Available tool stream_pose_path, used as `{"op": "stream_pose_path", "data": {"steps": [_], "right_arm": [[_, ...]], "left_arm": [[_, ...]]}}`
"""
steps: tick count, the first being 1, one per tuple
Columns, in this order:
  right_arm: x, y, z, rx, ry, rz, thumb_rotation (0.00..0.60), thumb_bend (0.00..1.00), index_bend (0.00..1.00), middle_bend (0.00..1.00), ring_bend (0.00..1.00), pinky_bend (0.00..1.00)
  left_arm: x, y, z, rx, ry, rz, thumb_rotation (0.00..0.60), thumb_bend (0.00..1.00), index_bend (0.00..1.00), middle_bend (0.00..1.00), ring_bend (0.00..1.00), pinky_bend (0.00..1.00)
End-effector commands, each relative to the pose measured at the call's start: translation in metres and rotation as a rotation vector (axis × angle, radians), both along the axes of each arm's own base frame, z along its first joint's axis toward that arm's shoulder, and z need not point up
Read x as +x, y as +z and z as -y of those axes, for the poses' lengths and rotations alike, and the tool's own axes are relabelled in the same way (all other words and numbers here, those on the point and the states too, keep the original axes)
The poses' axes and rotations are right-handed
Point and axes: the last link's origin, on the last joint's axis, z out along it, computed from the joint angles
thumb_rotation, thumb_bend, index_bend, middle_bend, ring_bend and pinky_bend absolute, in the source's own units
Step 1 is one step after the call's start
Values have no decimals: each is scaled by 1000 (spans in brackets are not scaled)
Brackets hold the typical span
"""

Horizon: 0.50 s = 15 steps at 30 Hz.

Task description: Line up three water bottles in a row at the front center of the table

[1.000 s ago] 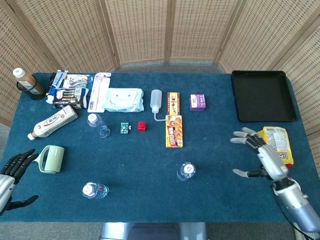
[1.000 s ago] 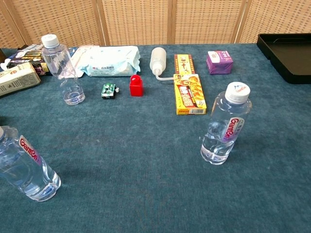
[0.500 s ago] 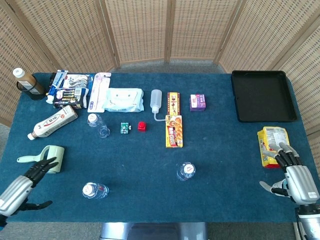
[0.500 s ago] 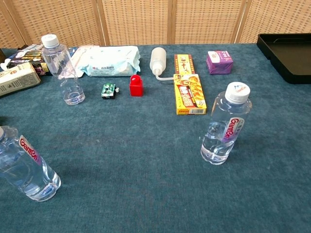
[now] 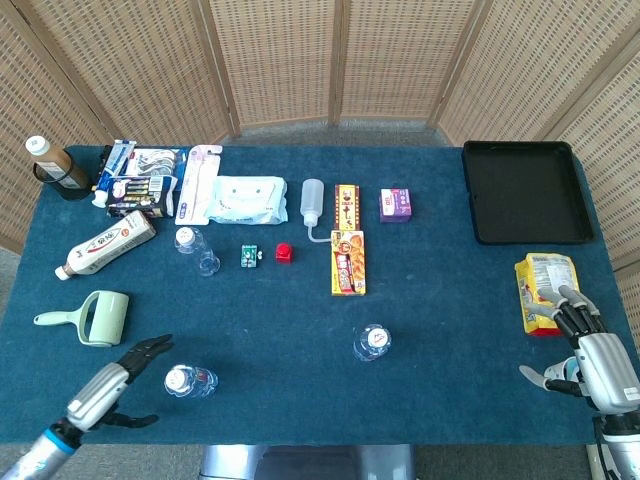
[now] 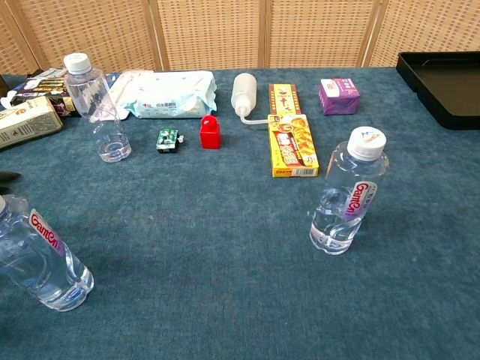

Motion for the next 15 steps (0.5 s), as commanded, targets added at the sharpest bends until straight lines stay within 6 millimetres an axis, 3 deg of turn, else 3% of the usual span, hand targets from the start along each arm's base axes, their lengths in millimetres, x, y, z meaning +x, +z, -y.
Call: {"op": "stream_pose_path", "data": {"steps": [1,4,10,12,15], "right_arm": [[0,2,0,2,6,14,600,0,230,141,54,1],[0,3,0,0,8,21,600,0,230,141,54,1],[-2,6,0,-1,9,32,600,0,230,141,54,1],[-2,6,0,0,11,35,600,0,230,141,54,1],[-2,6,0,0,13,37,600,0,230,141,54,0]], "left_arm": [[9,-18,-8,-20,16,29,600,28,0,0,0,0],[18,-31,-14,-29,26,50,600,70,0,0,0,5],[24,-49,-25,9,69,73,600,184,0,26,15,192],[27,-55,-27,12,81,78,600,222,20,110,77,255],[31,-63,-31,27,105,109,600,282,180,289,213,344]]}}
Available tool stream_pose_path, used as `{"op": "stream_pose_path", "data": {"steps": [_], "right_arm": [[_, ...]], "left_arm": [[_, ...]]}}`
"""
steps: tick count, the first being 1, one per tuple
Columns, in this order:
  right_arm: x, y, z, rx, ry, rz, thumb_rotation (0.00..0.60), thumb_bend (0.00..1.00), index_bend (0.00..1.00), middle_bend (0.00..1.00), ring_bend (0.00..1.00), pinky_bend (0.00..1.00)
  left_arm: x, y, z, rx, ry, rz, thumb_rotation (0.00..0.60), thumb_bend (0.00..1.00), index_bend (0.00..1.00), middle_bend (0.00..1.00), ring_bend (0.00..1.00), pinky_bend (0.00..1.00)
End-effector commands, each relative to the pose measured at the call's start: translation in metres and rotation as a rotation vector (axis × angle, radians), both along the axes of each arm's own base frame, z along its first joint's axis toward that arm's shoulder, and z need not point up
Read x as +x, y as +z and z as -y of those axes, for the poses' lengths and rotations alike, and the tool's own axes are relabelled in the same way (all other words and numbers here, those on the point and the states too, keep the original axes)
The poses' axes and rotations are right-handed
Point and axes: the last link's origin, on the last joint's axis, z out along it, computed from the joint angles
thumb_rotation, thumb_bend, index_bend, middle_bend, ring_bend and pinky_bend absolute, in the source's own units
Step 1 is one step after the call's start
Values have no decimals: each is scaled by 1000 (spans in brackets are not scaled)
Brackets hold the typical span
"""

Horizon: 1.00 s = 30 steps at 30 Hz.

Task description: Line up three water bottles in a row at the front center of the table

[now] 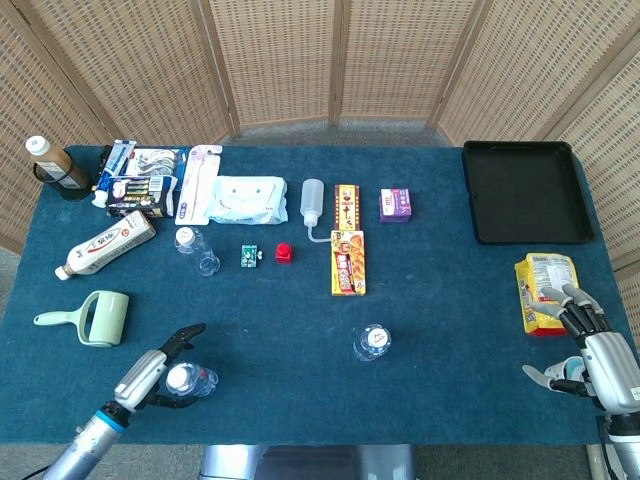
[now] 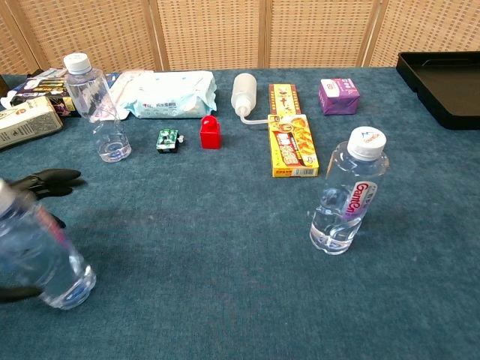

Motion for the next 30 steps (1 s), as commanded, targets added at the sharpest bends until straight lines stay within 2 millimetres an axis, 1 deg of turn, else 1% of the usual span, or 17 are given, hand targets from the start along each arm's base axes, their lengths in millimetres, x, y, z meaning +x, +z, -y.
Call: {"op": "stream_pose_path", "data": {"steps": [1,2,4,7,13,17,19,23,24,26,30], "right_arm": [[0,0,0,2,2,4,600,0,230,141,54,1],[0,0,1,4,2,5,600,0,230,141,54,1],[-1,-1,1,7,-1,3,600,0,230,141,54,1],[-1,-1,1,9,-3,4,600,0,230,141,54,1],[0,-1,1,9,0,1,600,0,230,141,54,1],[0,-4,1,19,-2,-4,600,0,230,141,54,0],[0,-4,2,21,-2,-5,600,0,230,141,54,0],[0,-4,2,21,-4,-9,600,0,231,141,54,0],[0,-4,2,21,-4,-9,600,0,231,141,54,0],[0,-4,2,18,-7,-10,600,0,231,141,54,0],[0,-5,3,21,-8,-13,600,0,232,141,54,0]], "left_arm": [[5,-9,-6,21,28,35,600,303,263,347,256,364],[6,-12,-6,28,33,47,600,321,336,399,294,385],[7,-14,-8,56,44,65,600,337,409,456,342,415],[10,-14,-10,83,43,82,600,346,433,476,361,424],[20,-8,-17,92,33,138,600,337,435,477,362,424],[40,-2,-32,84,-5,167,600,332,435,477,362,424],[48,-1,-39,81,-22,162,600,330,435,477,362,423],[72,0,-58,54,-89,124,600,321,434,476,362,423],[75,0,-60,50,-92,120,600,318,434,476,362,423],[90,-4,-67,30,-120,112,600,313,435,477,362,421],[110,-14,-73,1,-165,82,600,303,434,477,362,417]]}}
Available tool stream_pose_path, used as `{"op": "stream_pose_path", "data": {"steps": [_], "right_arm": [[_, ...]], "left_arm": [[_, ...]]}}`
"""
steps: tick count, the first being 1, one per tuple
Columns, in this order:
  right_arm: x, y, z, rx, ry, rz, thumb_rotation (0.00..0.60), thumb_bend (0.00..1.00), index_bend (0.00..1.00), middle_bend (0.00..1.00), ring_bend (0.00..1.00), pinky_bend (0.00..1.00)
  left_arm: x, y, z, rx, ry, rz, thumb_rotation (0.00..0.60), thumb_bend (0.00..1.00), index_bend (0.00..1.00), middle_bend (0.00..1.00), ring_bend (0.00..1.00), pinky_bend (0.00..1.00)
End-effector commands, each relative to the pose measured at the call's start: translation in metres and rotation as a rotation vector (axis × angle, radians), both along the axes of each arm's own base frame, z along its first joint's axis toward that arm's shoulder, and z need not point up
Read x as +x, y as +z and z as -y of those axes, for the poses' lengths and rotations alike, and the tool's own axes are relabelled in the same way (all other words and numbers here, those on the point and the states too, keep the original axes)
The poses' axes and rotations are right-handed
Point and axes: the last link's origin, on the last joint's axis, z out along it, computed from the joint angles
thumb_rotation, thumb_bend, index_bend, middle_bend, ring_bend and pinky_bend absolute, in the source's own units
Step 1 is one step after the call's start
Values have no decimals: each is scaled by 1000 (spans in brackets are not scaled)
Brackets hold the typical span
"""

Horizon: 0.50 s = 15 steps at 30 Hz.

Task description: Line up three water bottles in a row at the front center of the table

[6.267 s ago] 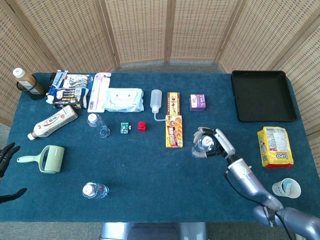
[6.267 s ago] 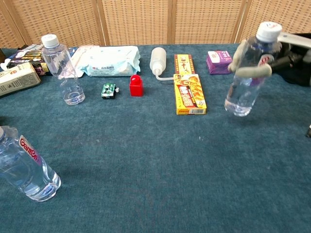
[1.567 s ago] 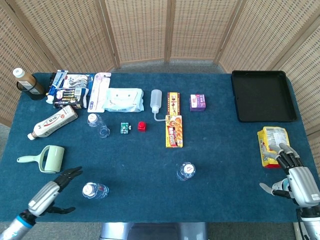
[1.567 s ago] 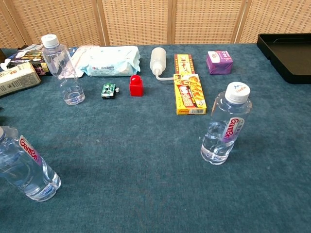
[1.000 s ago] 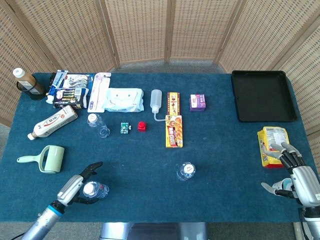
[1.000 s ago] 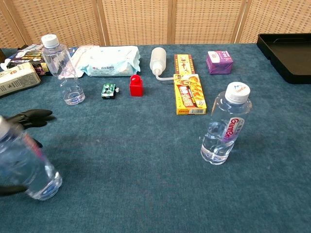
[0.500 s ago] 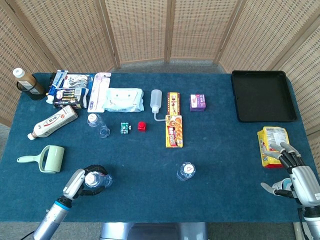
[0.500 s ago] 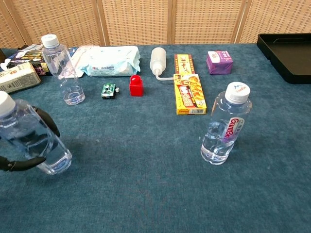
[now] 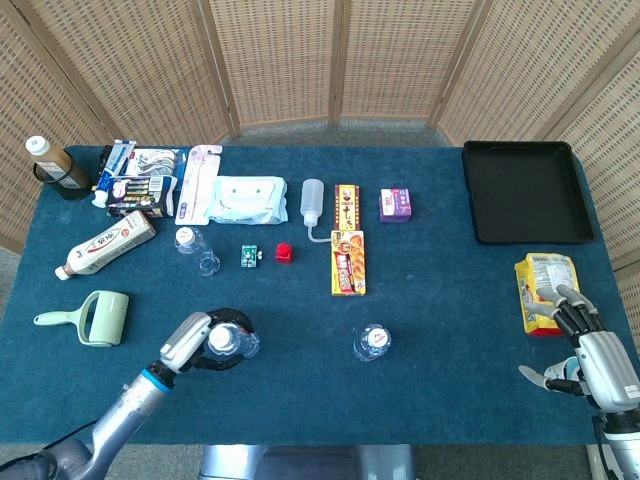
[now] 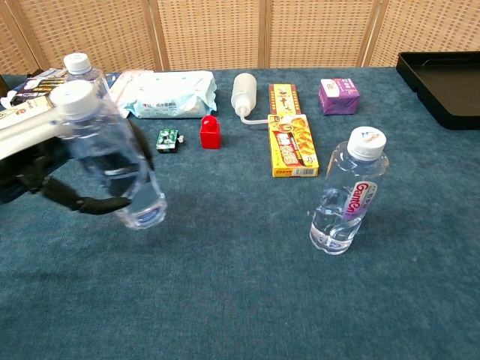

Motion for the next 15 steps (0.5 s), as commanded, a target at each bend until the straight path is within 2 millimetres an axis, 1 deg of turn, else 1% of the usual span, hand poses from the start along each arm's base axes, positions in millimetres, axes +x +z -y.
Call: {"op": "stream_pose_path", "data": {"steps": [1,3,7,10,15], "right_arm": [[0,0,1,2,0,-1,600,0,232,141,54,0],[0,-1,1,6,-2,-3,600,0,232,141,54,0],[-1,-1,2,6,-6,-2,600,0,232,141,53,0],[-2,-1,2,5,-8,1,600,0,233,141,54,0],[-3,0,4,10,-12,4,600,0,234,141,53,0]], "left_arm": [[23,-9,-7,-22,-43,-17,600,302,434,477,362,413],[34,-16,-10,-29,-57,-18,600,301,435,477,362,402],[48,-28,-12,-49,-54,-7,600,300,434,477,362,394],[54,-37,-12,-70,-54,-15,600,297,434,476,362,386],[56,-48,-14,-83,-43,-34,600,298,434,477,362,383]]}}
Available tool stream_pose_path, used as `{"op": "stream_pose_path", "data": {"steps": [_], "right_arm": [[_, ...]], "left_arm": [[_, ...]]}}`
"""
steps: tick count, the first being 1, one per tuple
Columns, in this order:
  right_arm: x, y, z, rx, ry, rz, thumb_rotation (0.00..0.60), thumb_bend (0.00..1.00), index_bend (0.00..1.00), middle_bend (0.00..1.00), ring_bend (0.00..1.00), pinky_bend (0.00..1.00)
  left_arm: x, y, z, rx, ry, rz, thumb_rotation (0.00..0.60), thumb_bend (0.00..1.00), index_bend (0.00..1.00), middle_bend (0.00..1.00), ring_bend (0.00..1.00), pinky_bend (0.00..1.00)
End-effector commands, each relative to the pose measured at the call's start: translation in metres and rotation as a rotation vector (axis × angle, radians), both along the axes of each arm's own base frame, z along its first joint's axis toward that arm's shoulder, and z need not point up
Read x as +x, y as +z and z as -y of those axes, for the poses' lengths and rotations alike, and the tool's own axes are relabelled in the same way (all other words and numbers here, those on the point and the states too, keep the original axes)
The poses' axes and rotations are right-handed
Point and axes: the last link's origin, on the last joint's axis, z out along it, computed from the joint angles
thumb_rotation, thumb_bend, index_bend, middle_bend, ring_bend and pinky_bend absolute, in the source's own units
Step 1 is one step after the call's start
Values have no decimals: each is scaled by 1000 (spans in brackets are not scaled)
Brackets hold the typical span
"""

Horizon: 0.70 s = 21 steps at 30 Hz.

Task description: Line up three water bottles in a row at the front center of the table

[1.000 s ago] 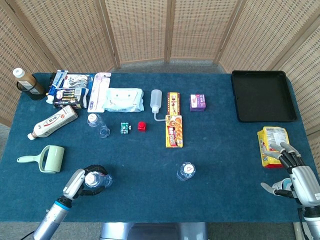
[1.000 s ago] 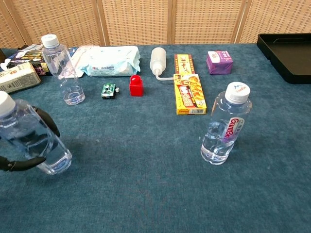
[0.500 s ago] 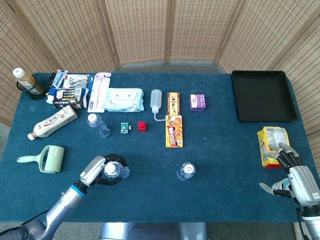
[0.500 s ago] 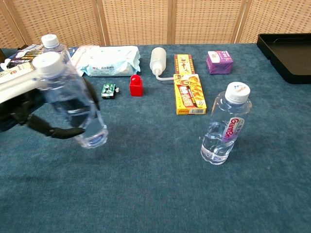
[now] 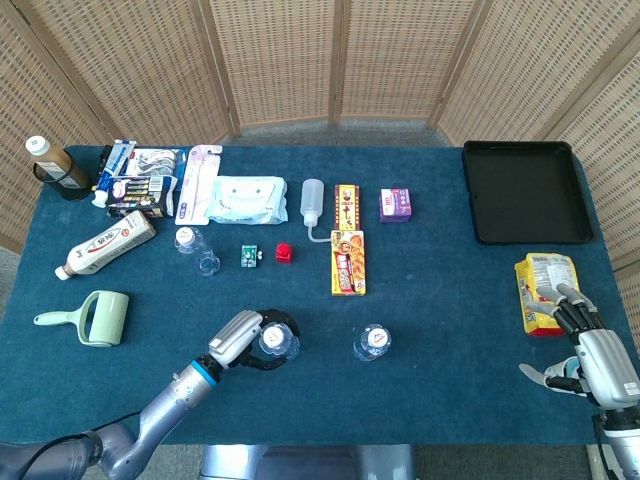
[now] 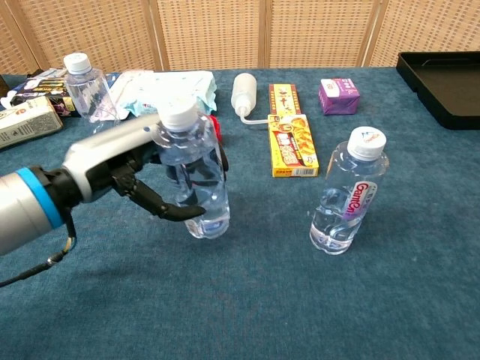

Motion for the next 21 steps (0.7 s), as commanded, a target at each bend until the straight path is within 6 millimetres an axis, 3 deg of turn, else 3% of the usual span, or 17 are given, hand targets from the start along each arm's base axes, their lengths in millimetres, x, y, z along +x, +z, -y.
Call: {"op": "stream_pose_path", "data": {"steps": [1,21], "right_arm": [[0,0,1,1,0,1,600,0,234,141,53,0],[1,-3,3,12,6,-8,600,0,235,141,53,0]], "left_arm": [[1,-5,-2,-3,1,-14,600,298,434,477,362,383],[25,-34,-12,-39,-14,-55,600,292,434,476,362,380]]}}
